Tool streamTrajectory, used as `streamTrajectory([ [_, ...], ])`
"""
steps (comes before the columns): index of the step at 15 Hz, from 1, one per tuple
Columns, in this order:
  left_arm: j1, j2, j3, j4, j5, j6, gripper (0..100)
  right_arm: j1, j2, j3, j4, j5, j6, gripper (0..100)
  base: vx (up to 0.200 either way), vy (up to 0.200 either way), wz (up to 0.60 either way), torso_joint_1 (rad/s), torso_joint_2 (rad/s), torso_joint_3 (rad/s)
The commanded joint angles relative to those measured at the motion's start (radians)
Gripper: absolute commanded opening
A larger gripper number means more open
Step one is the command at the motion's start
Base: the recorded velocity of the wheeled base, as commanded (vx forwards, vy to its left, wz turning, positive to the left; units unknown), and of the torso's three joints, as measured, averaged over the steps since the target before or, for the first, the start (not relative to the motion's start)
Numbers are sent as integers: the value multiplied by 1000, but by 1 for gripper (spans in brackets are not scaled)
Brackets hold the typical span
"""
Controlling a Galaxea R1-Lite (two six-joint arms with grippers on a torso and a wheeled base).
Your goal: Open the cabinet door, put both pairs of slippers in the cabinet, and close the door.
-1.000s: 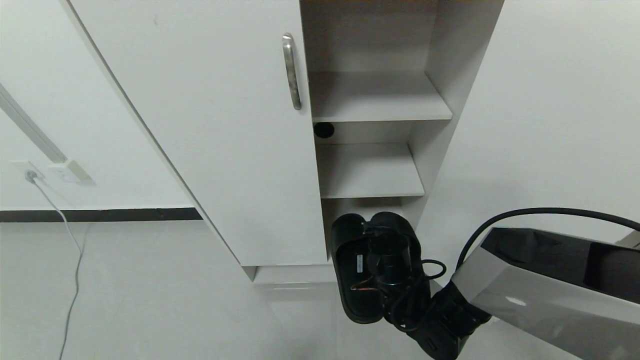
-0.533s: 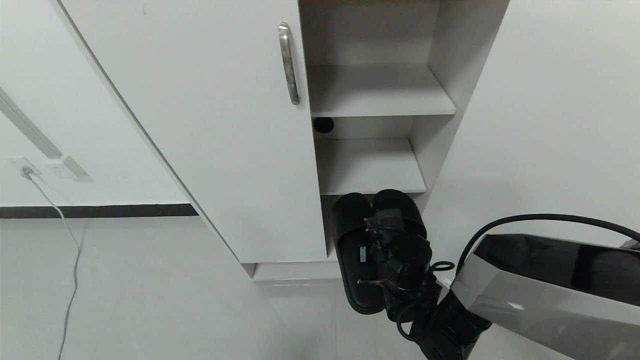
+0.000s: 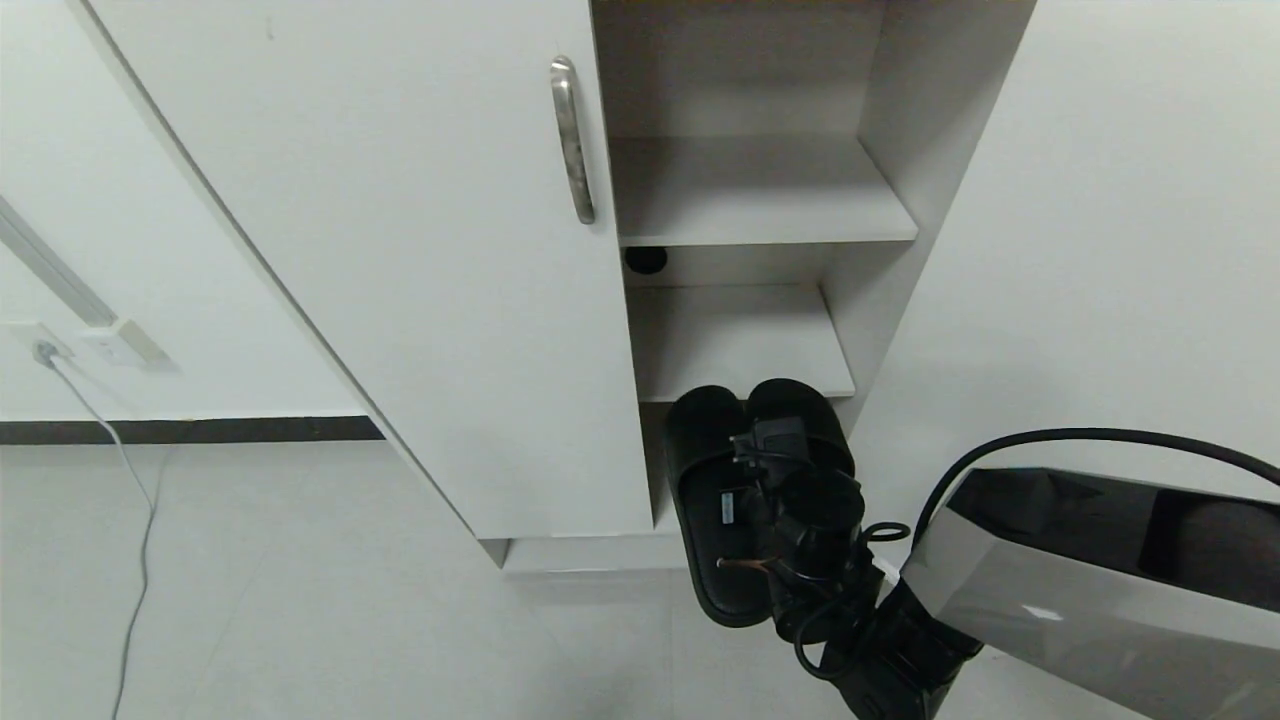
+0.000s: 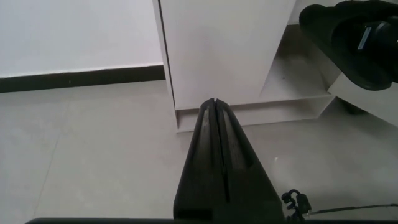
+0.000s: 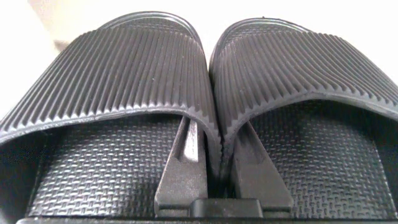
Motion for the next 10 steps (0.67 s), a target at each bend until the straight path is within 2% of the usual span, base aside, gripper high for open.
streamTrajectory([
  [1, 0, 1, 0, 0, 0, 0, 0, 0, -1, -1, 0, 0, -1, 0, 200, 0, 0, 12, 7, 2],
  [6, 0, 1, 0, 0, 0, 0, 0, -8, 2, -21, 16, 0, -1, 0, 200, 0, 0, 4, 2, 2],
  [10, 0, 1, 0, 0, 2, -2, 0, -46, 27, -165, 151, 5, 7, 0, 0, 0, 0, 0, 0, 0],
])
